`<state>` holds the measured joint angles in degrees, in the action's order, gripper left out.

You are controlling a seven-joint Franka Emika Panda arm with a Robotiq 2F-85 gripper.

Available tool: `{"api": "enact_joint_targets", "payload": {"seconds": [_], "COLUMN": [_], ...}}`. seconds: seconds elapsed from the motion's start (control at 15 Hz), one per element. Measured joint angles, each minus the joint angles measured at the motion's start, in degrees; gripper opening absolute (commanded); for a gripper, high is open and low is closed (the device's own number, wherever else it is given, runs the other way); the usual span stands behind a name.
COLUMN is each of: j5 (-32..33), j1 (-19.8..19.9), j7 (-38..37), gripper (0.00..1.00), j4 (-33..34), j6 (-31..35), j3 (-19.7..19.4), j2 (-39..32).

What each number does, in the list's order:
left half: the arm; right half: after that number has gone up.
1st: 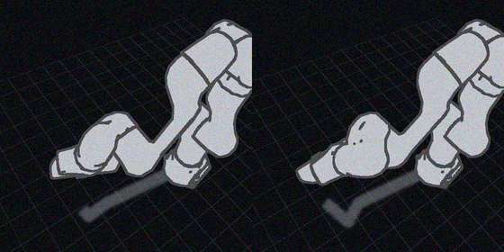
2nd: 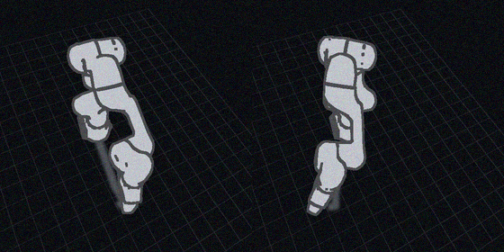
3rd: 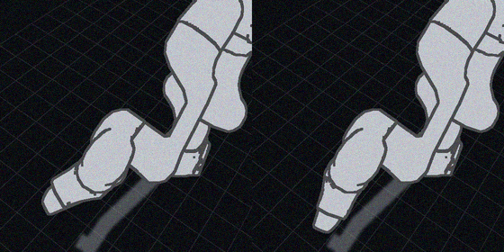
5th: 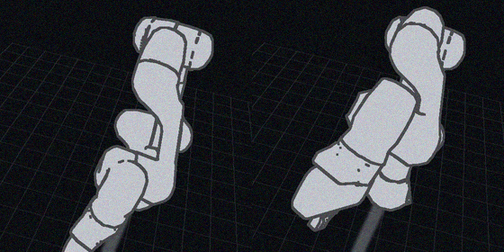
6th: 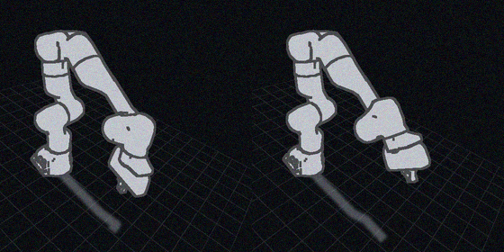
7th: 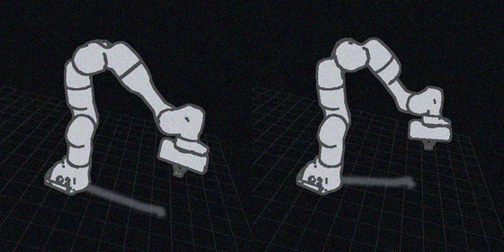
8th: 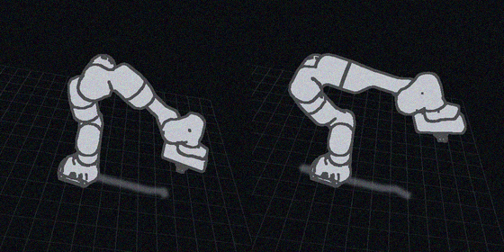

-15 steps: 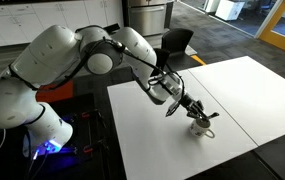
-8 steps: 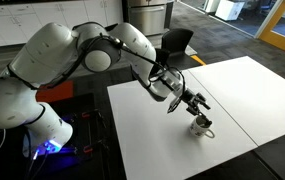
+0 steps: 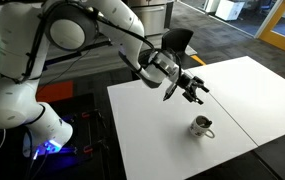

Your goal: Pick the marker and put it in the cup

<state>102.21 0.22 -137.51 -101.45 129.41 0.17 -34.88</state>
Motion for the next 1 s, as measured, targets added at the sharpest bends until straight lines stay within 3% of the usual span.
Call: {"api": "enact_joint_targets", "payload": {"seconds": [0.53, 1.0], "j5": [-2.59, -2.59], "j1": [0.03, 0.02], "j7": [4.27, 4.53], "gripper": [1.00, 1.00], "j4": [-14.10, -18.58], "j6": [1.94, 2.97], "j3": [1.83, 2.26], "j2": [13.73, 17.82]}}
